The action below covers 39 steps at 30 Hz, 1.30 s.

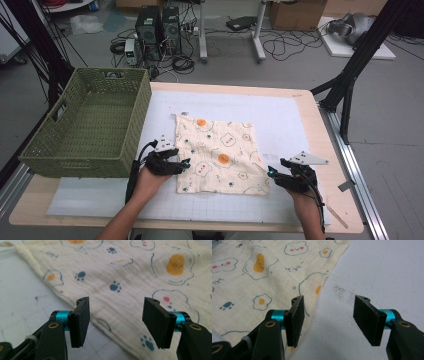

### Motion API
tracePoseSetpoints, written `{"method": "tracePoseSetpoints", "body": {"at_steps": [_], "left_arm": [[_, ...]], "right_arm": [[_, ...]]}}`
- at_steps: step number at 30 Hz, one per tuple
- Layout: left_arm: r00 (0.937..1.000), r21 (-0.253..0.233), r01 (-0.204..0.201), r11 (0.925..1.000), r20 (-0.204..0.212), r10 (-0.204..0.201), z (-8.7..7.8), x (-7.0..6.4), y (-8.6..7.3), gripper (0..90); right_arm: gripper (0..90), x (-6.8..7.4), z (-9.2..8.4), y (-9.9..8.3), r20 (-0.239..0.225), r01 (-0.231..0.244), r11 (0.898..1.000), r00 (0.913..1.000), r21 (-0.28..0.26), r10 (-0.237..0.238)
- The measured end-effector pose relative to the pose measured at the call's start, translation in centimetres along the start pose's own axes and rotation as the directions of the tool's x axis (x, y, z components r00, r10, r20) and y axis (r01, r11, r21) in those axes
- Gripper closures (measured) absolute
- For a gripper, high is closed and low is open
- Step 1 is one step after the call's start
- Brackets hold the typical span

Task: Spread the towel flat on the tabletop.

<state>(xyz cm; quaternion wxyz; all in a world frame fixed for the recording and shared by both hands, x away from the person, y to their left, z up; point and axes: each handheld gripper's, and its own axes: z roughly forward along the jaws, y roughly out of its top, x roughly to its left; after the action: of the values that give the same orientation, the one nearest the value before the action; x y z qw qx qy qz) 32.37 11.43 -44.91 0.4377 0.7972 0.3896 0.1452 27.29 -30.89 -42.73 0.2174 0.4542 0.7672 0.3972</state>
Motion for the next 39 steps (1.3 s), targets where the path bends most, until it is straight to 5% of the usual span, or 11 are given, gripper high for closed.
{"method": "tracePoseSetpoints", "body": {"at_steps": [7, 11, 14, 16, 18, 22, 29, 34, 37, 39], "left_arm": [[0.9990, 0.004, -0.002, 1.0000, 0.044, 0.002, -0.6, -1.2, -0.7, 43.2], [0.9960, 0.032, -0.078, 0.9965, 0.046, 0.076, -0.7, -2.2, -1.0, 45.6], [0.9955, 0.031, -0.085, 0.9959, 0.045, 0.083, -0.9, -2.4, -1.2, 48.5], [0.9952, 0.036, -0.094, 0.9949, 0.029, 0.093, -1.1, -2.5, -1.3, 59.0], [0.9950, 0.042, -0.098, 0.9943, 0.023, 0.097, -1.5, -2.1, -1.4, 80.8], [0.9950, 0.053, -0.095, 0.9941, 0.037, 0.093, -2.2, -1.6, -1.7, 86.4], [0.9978, 0.048, -0.061, 0.9970, 0.030, 0.060, -3.2, -0.3, -2.3, 86.0], [0.9980, 0.048, -0.052, 0.9975, 0.038, 0.050, -3.4, -0.2, -2.5, 85.6], [0.9979, 0.052, -0.052, 0.9973, 0.040, 0.050, -3.7, -0.1, -2.6, 85.6], [0.9977, 0.052, -0.053, 0.9973, 0.045, 0.050, -3.9, -0.1, -2.8, 85.3]], "right_arm": [[41.8, -0.4, -1.4, -0.6, 0.016, -0.019, 0.999, 0.9997, -0.033, 0.019], [41.9, -0.6, -1.8, -0.7, 0.015, -0.020, 0.999, 0.9997, -0.049, 0.021], [41.8, -0.5, -1.6, -0.8, 0.013, -0.019, 0.999, 0.9997, -0.037, 0.020], [41.8, -0.4, -1.5, -0.8, 0.007, -0.018, 1.000, 0.9998, -0.025, 0.018], [42.6, -0.3, -1.2, -0.8, -0.001, -0.020, 1.000, 0.9998, -0.021, 0.020], [49.1, 0.5, -0.9, -0.3, -0.060, -0.017, 0.999, 0.9981, -0.036, 0.015], [61.8, 3.6, 1.9, 0.1, -0.157, 0.118, 0.992, 0.9816, 0.045, -0.109], [75.0, 4.9, 3.1, -0.1, -0.186, 0.209, 0.973, 0.9643, 0.098, -0.188], [87.8, 5.0, 2.9, -0.1, -0.214, 0.210, 0.971, 0.9595, 0.113, -0.183], [88.3, 5.1, 2.7, -0.2, -0.222, 0.221, 0.967, 0.9563, 0.123, -0.191]]}}
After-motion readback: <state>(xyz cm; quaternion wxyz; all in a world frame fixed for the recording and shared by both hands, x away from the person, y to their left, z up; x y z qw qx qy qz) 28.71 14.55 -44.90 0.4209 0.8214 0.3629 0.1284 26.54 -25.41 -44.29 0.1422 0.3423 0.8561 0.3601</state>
